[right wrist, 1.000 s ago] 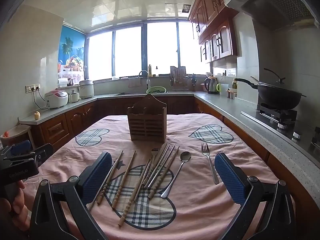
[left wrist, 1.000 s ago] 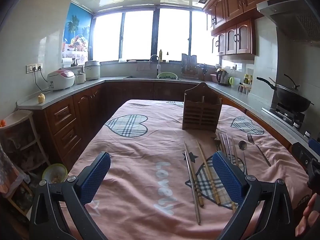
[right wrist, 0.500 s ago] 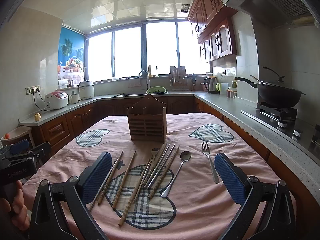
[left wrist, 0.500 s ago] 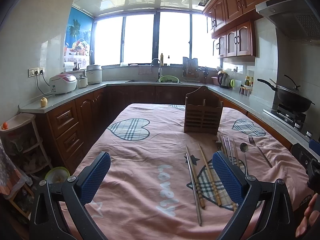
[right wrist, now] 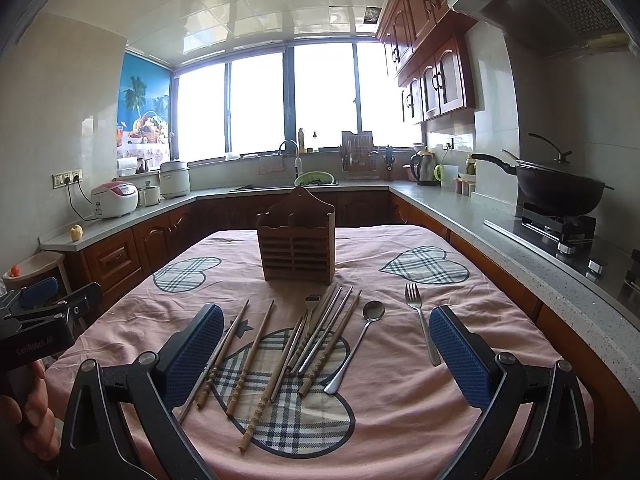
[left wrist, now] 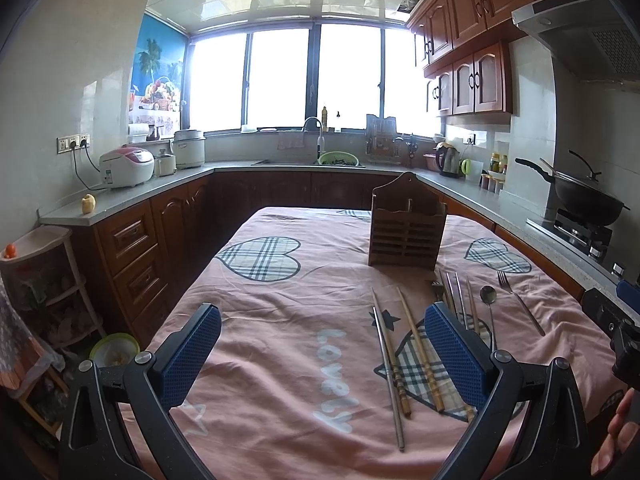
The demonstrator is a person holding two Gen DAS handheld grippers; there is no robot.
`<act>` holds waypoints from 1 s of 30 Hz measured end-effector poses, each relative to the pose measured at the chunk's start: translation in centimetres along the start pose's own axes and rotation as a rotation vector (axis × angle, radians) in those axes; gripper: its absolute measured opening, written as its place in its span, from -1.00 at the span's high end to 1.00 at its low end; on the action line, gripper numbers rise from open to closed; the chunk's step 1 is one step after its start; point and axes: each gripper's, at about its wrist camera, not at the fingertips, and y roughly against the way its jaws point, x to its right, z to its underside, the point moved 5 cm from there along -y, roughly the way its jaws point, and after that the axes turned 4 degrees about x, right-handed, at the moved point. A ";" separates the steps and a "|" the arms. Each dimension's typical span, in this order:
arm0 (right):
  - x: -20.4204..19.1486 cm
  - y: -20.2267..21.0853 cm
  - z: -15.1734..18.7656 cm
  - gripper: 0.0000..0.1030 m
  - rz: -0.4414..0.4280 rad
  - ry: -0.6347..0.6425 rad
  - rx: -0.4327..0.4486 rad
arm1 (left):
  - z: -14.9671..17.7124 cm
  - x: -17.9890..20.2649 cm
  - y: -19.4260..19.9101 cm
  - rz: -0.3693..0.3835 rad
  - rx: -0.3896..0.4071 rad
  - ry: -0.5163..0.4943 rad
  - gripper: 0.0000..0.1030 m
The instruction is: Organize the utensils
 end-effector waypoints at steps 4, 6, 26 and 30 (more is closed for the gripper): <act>-0.1 0.0 0.0 -1.00 -0.002 0.000 -0.002 | 0.0 0.0 0.0 0.000 0.000 0.001 -0.98; -0.1 -0.1 0.0 -1.00 -0.002 0.001 -0.004 | 0.1 0.0 0.0 0.000 0.001 0.000 -0.98; -0.3 -0.4 0.3 -1.00 -0.005 0.003 -0.017 | 0.2 0.0 -0.3 -0.002 0.001 0.002 -0.98; -0.3 -0.4 0.4 -1.00 -0.005 0.002 -0.019 | 0.2 0.0 -0.5 0.007 -0.005 0.007 -0.98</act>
